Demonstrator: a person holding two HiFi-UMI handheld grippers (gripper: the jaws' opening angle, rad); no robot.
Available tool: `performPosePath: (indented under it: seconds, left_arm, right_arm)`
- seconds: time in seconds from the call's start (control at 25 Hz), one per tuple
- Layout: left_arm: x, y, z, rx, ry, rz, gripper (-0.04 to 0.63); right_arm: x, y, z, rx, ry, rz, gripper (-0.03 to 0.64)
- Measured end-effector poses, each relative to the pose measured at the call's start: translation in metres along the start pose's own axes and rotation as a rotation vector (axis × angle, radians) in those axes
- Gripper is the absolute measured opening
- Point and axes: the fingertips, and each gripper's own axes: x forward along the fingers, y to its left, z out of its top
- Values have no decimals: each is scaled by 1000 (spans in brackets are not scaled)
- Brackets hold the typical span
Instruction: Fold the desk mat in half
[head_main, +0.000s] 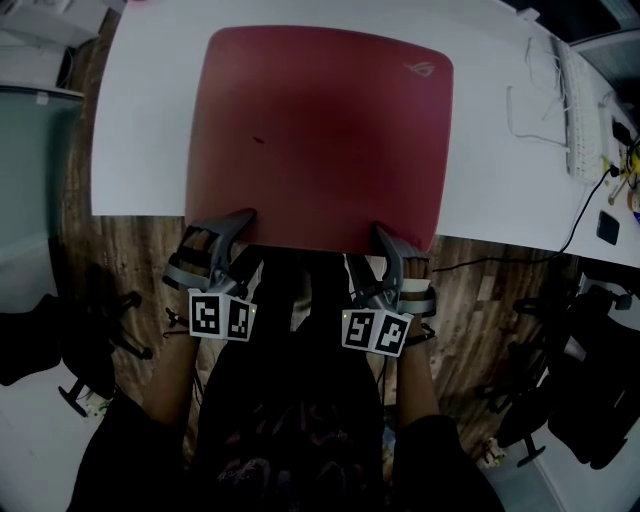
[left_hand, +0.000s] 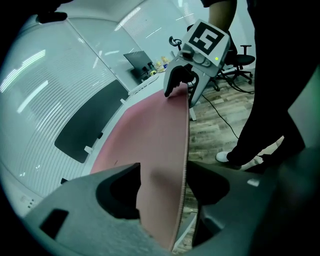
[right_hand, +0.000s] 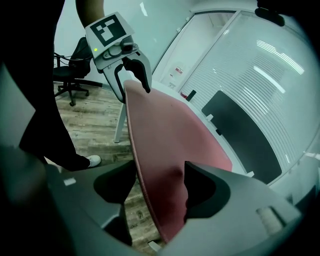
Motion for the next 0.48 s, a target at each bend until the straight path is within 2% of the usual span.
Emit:
performPosePath:
  seconds: [0.12, 0.32, 0.48]
  left_arm:
    - [-8, 1, 5, -2, -21, -4, 241]
    - [-15, 1, 10, 2, -36, -13, 155]
    - [-24, 5, 16, -10, -52, -20, 75]
  right_arm:
    - [-6, 0, 4, -11, -19, 20, 280]
    - [-18, -1, 13, -18, -47, 25, 151]
    - [-28, -9, 21, -8, -66, 23, 96]
